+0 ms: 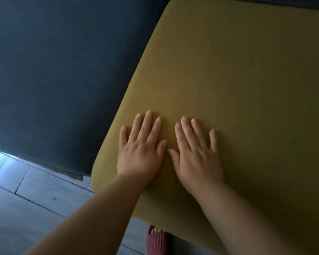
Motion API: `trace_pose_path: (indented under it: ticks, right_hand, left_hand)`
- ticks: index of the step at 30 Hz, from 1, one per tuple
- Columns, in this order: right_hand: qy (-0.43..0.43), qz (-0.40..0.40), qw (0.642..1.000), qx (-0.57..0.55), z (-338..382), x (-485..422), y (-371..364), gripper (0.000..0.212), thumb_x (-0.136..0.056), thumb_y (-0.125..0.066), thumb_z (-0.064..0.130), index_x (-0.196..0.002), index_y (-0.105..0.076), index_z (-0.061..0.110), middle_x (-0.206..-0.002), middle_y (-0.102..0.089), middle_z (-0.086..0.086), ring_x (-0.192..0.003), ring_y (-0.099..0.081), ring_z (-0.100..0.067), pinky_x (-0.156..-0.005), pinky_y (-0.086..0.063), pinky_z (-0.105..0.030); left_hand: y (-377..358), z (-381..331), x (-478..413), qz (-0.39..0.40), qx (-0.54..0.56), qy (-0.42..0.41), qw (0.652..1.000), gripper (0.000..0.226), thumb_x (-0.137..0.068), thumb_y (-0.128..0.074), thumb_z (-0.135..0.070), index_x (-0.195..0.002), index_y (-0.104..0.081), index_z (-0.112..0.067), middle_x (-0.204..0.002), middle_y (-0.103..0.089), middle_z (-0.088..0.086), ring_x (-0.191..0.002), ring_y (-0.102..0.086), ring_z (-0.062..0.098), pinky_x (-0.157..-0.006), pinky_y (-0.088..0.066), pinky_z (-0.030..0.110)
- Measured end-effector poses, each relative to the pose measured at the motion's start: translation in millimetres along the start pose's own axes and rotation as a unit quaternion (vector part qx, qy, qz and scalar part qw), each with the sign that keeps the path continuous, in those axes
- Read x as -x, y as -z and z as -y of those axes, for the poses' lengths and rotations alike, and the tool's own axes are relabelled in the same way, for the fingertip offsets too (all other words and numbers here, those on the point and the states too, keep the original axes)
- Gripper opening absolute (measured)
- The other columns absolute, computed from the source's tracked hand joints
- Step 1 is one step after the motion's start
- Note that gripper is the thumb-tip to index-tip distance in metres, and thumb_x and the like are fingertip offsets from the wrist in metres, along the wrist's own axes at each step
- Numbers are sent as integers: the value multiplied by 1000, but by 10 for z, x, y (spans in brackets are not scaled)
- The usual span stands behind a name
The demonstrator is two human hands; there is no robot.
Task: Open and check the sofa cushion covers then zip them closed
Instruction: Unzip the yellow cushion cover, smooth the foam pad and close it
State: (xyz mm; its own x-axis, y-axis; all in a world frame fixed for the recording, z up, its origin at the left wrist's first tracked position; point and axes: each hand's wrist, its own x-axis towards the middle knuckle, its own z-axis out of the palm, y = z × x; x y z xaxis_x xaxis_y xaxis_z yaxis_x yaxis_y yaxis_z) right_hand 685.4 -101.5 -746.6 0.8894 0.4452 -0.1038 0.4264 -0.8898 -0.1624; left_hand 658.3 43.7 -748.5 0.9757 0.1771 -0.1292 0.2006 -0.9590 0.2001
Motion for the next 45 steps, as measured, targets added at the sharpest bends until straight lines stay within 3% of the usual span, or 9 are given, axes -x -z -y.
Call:
trace_pose_path:
  ticks: [5,9,13,17,21,25,33,38,45]
  right_hand:
    - [-11,-131,991,-37,-105,71,206,66,-99,-31,42,-156,-13,12,-164,-3,-8,-151,-4,-27,-116,-7,-60]
    - [-15,-28,999,-19,-287,287,22,66,-97,-25,47,-154,-25,12,-163,-12,-6,-150,-13,-25,-115,-17,-62]
    - [-44,-130,990,-39,-551,506,96,66,-99,-32,42,-155,-19,11,-164,-6,-7,-151,-7,-27,-116,-6,-60]
    - [-64,-58,996,-20,-808,804,-6,65,-95,-28,45,-150,-36,11,-161,-22,-7,-148,-19,-25,-112,-23,-65]
    - [-111,-167,979,-35,-1124,1024,130,66,-98,-33,43,-154,-23,10,-163,-10,-8,-150,-10,-28,-115,-6,-61]
    - [-125,-71,989,-20,-1458,1236,45,68,-95,-29,49,-150,-36,10,-161,-23,-7,-147,-23,-26,-111,-22,-65]
    - [-176,-90,980,-30,-2015,1535,70,64,-95,-29,46,-149,-38,13,-161,-24,-6,-148,-22,-25,-113,-19,-64]
    - [-243,-206,947,-29,-2390,1813,252,65,-98,-32,44,-154,-20,15,-163,-9,-5,-151,-8,-25,-115,-1,-57]
    - [-266,-83,960,-26,-2713,2035,-35,60,-98,-30,42,-150,-36,14,-160,-27,-6,-148,-22,-25,-112,-16,-59]
  left_hand:
    - [107,-197,22,-79,25,-46,996,55,-99,-18,-46,-152,-13,-30,-158,8,-6,-148,9,17,-118,8,49]
    - [-50,-277,128,1,-6,-31,999,63,-95,-8,-55,-153,-12,-32,-159,8,-9,-145,16,11,-119,4,49]
    - [74,-693,161,-63,48,-80,994,57,-98,-14,-46,-152,-8,-29,-157,11,-8,-147,14,14,-118,9,46]
    - [-197,-918,272,16,-14,-73,997,65,-93,-7,-53,-154,-11,-30,-158,11,-10,-145,17,10,-118,5,47]
    - [-149,-1218,294,-41,11,-110,993,59,-97,-16,-47,-152,-10,-27,-159,10,-6,-147,13,16,-117,9,49]
    - [-364,-1570,381,11,-14,-135,991,63,-94,-17,-52,-152,-23,-27,-160,-4,-5,-147,2,14,-117,-8,56]
    - [-546,-2401,458,27,-3,-182,983,65,-92,-14,-52,-152,-21,-26,-161,-1,-5,-147,5,12,-118,-5,54]
    - [-541,-2942,498,-30,56,-228,971,59,-97,-23,-45,-152,-20,-24,-158,4,-3,-148,5,18,-117,3,51]
    - [-925,-3197,579,41,-57,-255,964,61,-94,-20,-52,-151,-23,-28,-161,-8,-5,-148,-2,13,-117,-5,53]
